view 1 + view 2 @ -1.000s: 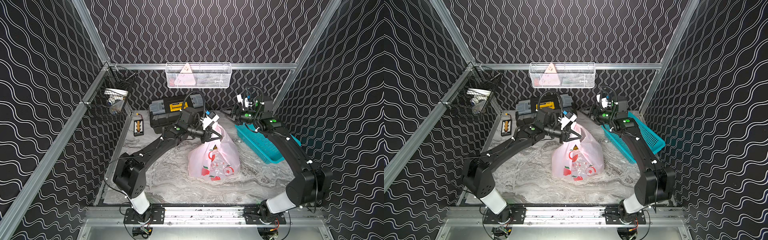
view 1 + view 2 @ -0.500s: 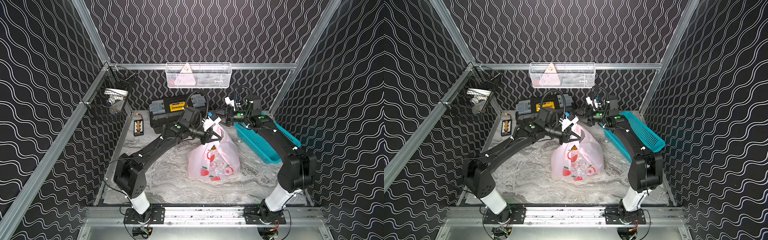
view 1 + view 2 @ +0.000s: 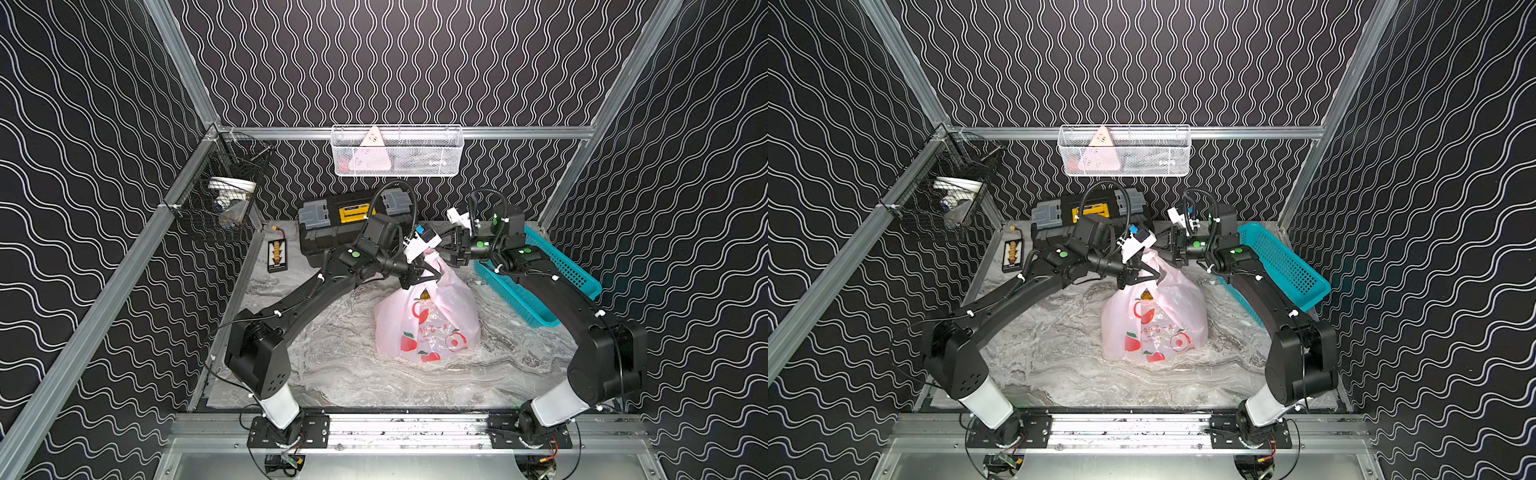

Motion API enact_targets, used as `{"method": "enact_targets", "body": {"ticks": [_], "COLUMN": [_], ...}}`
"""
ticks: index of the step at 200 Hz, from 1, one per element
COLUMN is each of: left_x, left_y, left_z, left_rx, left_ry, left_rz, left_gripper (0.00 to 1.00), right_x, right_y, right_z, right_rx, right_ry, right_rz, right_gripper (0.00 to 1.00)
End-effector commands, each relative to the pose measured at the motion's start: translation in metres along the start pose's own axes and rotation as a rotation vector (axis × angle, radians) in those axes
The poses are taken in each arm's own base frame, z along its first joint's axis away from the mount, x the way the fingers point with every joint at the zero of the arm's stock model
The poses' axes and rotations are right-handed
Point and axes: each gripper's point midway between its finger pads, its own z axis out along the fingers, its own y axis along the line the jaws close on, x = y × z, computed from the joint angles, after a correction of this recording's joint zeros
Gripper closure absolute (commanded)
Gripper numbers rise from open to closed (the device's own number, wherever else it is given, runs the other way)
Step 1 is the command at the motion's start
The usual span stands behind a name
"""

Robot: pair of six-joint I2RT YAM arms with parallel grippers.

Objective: Place the pineapple into a plastic bag & tie a knot
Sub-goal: Cross the plastic bag at the center of the board.

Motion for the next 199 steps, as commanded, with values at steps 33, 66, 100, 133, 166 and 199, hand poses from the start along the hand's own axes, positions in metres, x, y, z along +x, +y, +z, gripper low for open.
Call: {"method": "enact_targets", "body": {"ticks": [33, 66, 100, 133, 166, 199], "left_x": [0.0, 0.001, 0.004, 0.01, 0.017, 0.02], "left_y": [0.001, 0.001, 0.002, 0.007, 0.012, 0.017], "left_z": [-0.003, -0.004, -0.003, 0.0, 0.005, 0.009], "left_rx": [-0.02, -0.023, -0.029, -0.041, -0.045, -0.049], "left_ry": [0.006, 0.009, 0.015, 0.017, 0.011, -0.003], "left_rz": [0.006, -0.001, -0.009, -0.037, -0.068, -0.092], "left_gripper": [1.0, 1.0, 1.0, 0.87, 0.75, 0.78], "right_x": [0.005, -0.003, -0.01, -0.016, -0.02, -0.021], "right_y": [0.012, 0.007, 0.01, 0.018, 0.026, 0.028], "right_z": [0.008, 0.009, 0.005, -0.001, -0.004, -0.008], "right_rx": [0.003, 0.027, 0.053, 0.066, 0.072, 0.101], "right_ry": [0.008, -0.03, -0.073, -0.1, -0.12, -0.138], "right_rz": [-0.039, -0.034, -0.047, -0.065, -0.083, -0.095], "right_gripper": [0.36, 0.61, 0.87, 1.0, 1.0, 1.0]}}
